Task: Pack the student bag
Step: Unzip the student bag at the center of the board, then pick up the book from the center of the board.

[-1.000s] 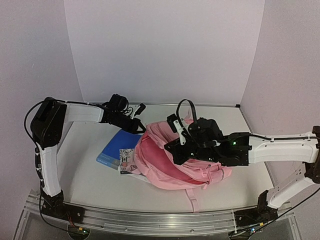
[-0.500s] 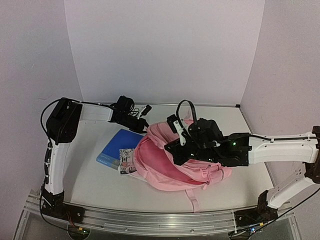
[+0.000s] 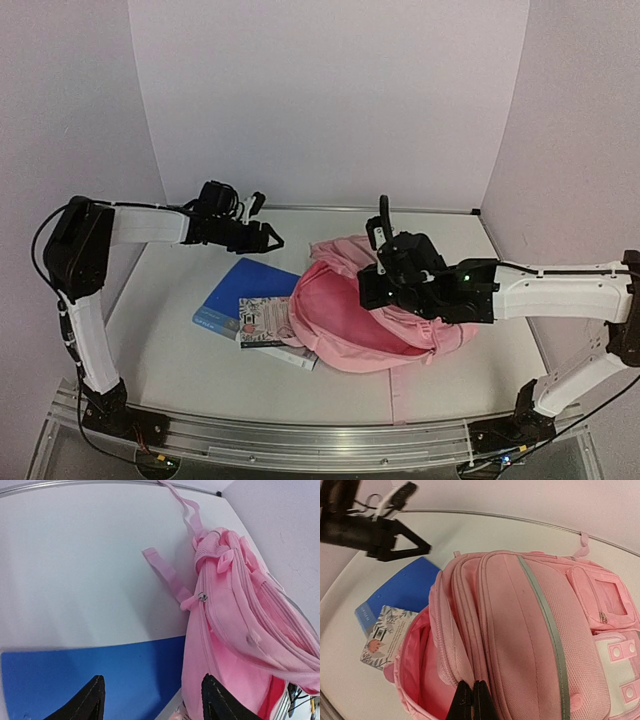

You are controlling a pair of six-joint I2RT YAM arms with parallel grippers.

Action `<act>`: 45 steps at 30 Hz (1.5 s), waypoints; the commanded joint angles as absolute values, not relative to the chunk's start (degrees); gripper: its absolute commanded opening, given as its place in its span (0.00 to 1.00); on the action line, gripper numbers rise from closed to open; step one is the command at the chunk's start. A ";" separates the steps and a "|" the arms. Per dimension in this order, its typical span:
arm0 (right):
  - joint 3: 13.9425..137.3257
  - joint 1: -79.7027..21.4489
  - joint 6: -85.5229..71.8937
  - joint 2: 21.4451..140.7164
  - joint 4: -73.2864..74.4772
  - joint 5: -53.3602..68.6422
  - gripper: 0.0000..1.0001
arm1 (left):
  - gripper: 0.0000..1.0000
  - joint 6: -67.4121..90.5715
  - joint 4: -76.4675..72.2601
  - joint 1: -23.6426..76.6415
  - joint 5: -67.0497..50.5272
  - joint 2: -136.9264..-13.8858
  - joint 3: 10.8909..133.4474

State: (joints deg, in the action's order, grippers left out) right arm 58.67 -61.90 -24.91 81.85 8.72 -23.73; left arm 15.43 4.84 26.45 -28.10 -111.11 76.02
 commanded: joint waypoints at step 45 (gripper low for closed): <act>60.46 -54.78 -29.97 82.19 3.59 -26.67 0.00 | 0.57 69.67 -28.13 37.95 -20.07 -84.36 22.90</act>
